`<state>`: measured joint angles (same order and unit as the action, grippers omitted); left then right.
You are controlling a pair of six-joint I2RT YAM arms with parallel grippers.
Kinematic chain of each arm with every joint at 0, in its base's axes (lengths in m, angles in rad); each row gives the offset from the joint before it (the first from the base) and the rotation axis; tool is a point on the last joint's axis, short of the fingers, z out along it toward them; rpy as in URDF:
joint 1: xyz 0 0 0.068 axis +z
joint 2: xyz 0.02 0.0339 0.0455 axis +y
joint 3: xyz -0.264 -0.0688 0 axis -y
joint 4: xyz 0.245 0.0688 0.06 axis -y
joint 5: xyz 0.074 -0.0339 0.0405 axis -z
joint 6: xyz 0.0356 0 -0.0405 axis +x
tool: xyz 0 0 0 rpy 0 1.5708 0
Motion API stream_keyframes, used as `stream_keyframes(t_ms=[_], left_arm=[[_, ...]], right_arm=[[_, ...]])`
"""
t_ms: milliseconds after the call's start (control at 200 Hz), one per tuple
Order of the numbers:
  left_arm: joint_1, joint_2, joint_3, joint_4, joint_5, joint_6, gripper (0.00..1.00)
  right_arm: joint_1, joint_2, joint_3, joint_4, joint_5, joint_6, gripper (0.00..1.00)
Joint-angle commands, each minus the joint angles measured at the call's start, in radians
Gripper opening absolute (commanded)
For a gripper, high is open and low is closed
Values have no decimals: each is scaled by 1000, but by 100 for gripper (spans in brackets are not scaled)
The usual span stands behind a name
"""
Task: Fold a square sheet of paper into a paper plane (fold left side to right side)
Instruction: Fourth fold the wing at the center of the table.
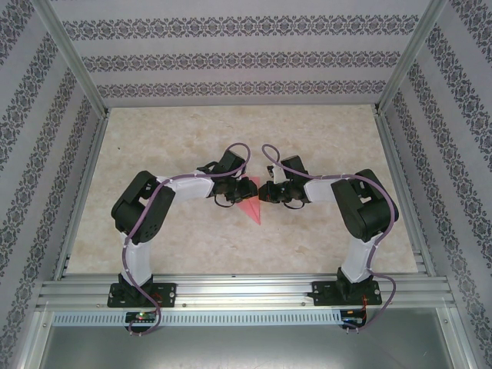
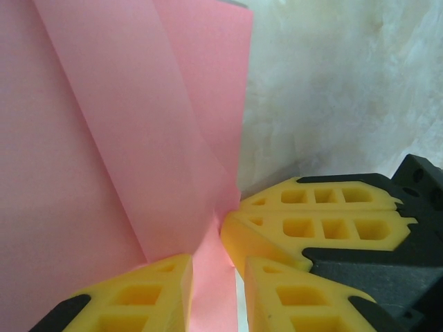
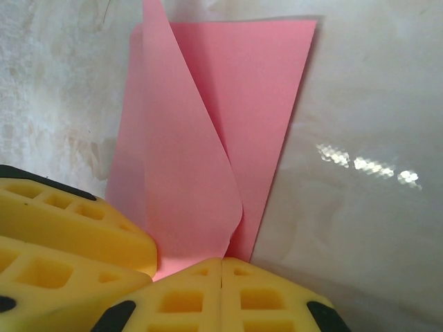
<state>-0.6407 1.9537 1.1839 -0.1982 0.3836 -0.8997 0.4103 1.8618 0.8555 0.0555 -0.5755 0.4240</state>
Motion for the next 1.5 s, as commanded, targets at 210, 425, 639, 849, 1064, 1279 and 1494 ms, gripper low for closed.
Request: stream_keyframes(t_ms=[210,425,639,849,1064,1279,1494], left_arm=[[15,30,-47,69,-8,-32,27],[15,40,-63,79,-19,-39,27],[15,43,-96,101,-24,-57,27],[13,40,-109,107,-30,-60,27],[13,38,-115,111,-30,-62,27],[12,36,-119,115,-30,-62,27],[12,37,-119,117,-31,-62,26]], right_arm=[[4,64,-4,-70,84,-30,6],[4,64,11,-76,78,-32,6],[-9,17,40,-102,74,-31,14],[-31,-72,67,-161,89,-43,24],[-52,-211,54,-243,138,-64,34],[-61,-352,-6,-282,171,-47,40],[-47,-444,-94,-241,103,11,38]])
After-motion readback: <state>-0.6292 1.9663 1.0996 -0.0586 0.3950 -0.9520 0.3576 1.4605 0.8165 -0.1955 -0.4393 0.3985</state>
